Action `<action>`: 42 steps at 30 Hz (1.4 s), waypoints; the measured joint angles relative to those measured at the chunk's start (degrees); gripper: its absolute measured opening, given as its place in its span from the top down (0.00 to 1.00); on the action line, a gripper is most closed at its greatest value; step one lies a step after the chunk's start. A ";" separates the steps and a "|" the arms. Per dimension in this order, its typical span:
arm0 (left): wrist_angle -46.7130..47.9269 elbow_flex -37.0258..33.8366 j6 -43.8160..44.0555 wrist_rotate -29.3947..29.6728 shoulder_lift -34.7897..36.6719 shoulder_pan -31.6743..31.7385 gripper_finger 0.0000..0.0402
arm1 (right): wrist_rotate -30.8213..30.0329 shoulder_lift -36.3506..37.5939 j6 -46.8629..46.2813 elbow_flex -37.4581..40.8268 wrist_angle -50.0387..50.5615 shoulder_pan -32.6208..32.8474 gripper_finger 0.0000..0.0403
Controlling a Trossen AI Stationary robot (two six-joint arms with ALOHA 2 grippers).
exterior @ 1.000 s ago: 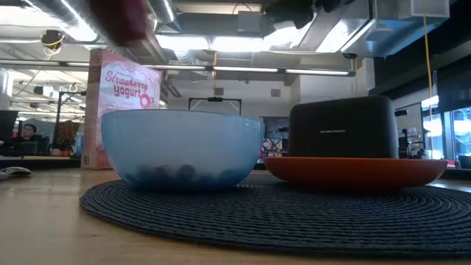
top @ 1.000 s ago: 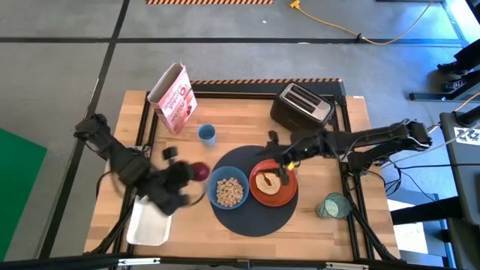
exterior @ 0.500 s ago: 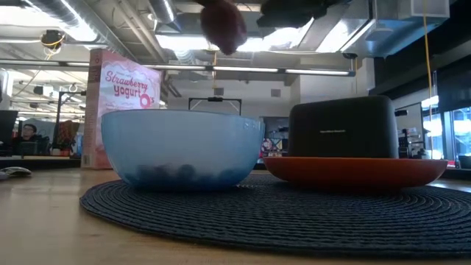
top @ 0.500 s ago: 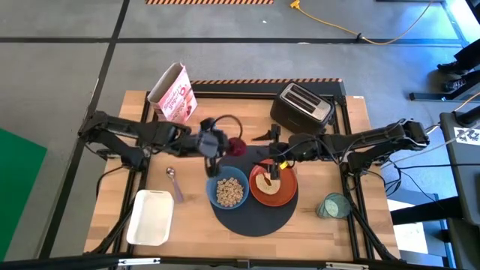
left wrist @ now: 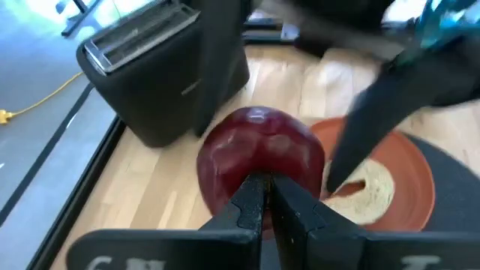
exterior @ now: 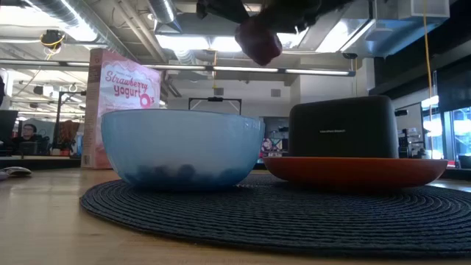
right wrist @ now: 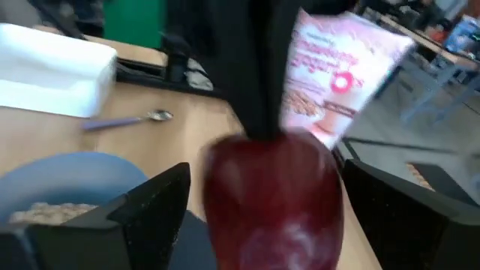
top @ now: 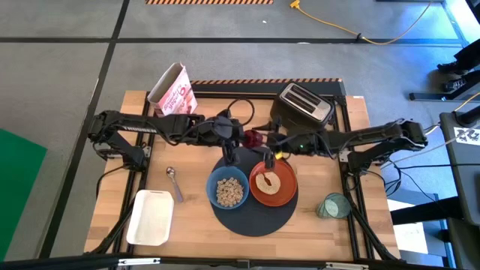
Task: Arrange a breakfast setting
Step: Put the apple on the orange plate
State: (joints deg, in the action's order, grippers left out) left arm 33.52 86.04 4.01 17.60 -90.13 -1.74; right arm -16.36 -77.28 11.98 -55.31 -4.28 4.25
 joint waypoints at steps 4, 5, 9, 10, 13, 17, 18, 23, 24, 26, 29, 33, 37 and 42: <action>-2.16 0.00 0.00 -0.67 0.02 0.82 0.98 | 0.80 -1.36 -0.58 -0.02 0.65 -2.51 0.12; -2.43 0.00 0.02 -0.66 0.02 0.83 0.98 | 0.94 -1.66 -0.58 -0.02 0.65 -3.01 0.10; -2.46 0.00 0.00 -0.66 0.07 1.09 0.98 | 1.22 -1.98 0.40 0.07 0.66 -3.63 0.08; -2.19 0.00 0.00 -0.79 0.07 1.18 0.98 | 1.12 -2.04 0.46 0.04 0.26 -3.63 0.08; -2.06 0.00 0.03 -0.82 0.07 1.37 0.98 | 1.93 -2.05 0.49 0.04 0.06 -3.57 0.10; -1.99 0.00 0.24 -1.06 0.07 1.45 0.98 | 4.66 -2.05 0.01 0.02 0.56 -3.54 0.13; -1.90 0.00 0.27 -1.04 0.07 1.45 0.98 | 4.92 -2.05 -0.05 0.02 0.33 -3.56 0.13; -1.19 -0.04 0.43 -1.17 -1.62 1.47 0.98 | 5.07 -2.05 -0.16 0.02 -0.30 -3.54 0.09; -1.08 -0.04 0.69 -1.17 -2.14 1.47 0.98 | 5.06 -2.05 -0.16 0.02 -0.28 -3.54 0.08; -1.02 -0.04 1.04 -1.23 -2.66 1.47 0.98 | 5.14 -2.05 -0.16 0.02 -0.14 -3.54 0.07; -1.46 -0.03 1.41 -1.59 -3.16 1.31 0.98 | 5.50 -2.05 -0.28 -0.02 0.56 -3.54 0.09; -1.34 -0.07 1.41 -1.78 -3.26 1.31 0.98 | 5.65 -2.35 -1.76 -0.02 2.39 -3.54 0.14; -1.55 -0.05 1.41 -1.78 -3.15 1.38 0.98 | 5.42 -2.44 -1.87 -0.04 2.43 -3.54 0.17; -1.68 -0.04 1.40 -1.70 -3.15 1.38 0.98 | 3.90 -2.44 -1.87 -0.04 2.30 -3.52 0.17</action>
State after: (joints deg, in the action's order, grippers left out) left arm 31.83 86.00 5.41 15.90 -93.27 -0.36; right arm -12.46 -79.72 10.11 -55.35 -1.98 0.73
